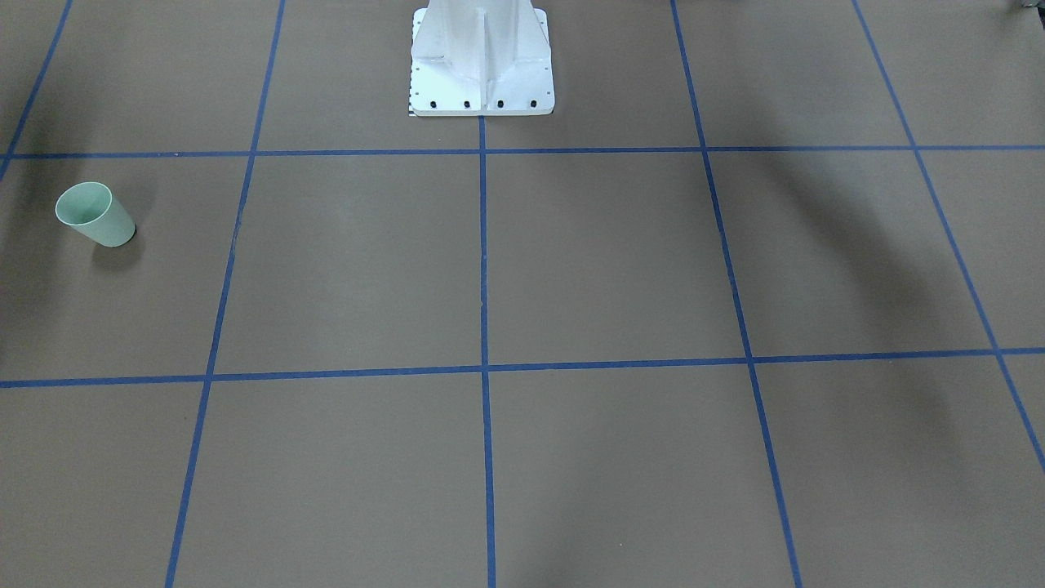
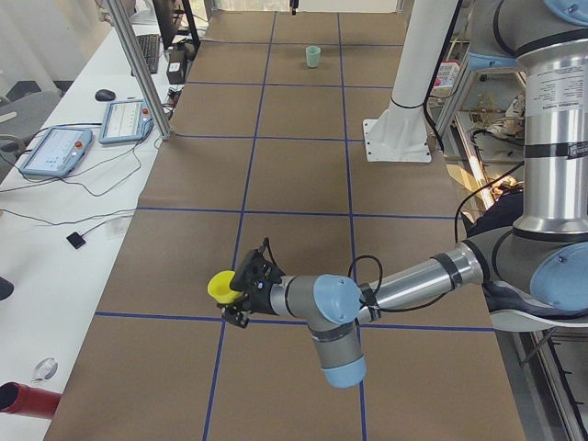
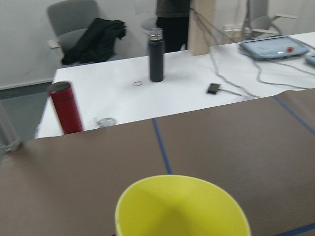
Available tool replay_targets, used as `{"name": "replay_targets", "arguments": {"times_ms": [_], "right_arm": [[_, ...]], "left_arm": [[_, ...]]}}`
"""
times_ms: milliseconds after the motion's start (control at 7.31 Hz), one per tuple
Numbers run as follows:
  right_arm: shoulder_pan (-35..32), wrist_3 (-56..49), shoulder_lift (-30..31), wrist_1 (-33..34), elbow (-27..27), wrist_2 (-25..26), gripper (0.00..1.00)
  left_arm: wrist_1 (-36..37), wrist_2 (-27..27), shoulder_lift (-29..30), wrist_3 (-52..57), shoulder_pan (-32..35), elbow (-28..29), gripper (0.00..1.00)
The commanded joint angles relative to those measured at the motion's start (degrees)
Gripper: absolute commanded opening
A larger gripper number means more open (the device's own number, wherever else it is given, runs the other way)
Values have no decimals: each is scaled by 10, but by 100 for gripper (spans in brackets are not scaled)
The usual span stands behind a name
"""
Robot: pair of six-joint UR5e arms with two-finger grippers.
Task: Transfer and stack yellow cup on green cup
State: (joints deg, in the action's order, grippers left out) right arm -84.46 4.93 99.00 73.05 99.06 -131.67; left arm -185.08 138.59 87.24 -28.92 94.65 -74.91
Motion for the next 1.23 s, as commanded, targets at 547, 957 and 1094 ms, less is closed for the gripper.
{"name": "replay_targets", "arguments": {"times_ms": [547,957,1094], "right_arm": [[1,20,-81,2,1,-37,100],[31,166,-163,7,25,-97,100],[62,230,-203,8,26,-95,100]], "left_arm": [[-8,54,182,-4,-242,-150,16],[-12,-60,262,3,-446,-148,16],[-13,-115,278,4,-495,-142,17]]}}
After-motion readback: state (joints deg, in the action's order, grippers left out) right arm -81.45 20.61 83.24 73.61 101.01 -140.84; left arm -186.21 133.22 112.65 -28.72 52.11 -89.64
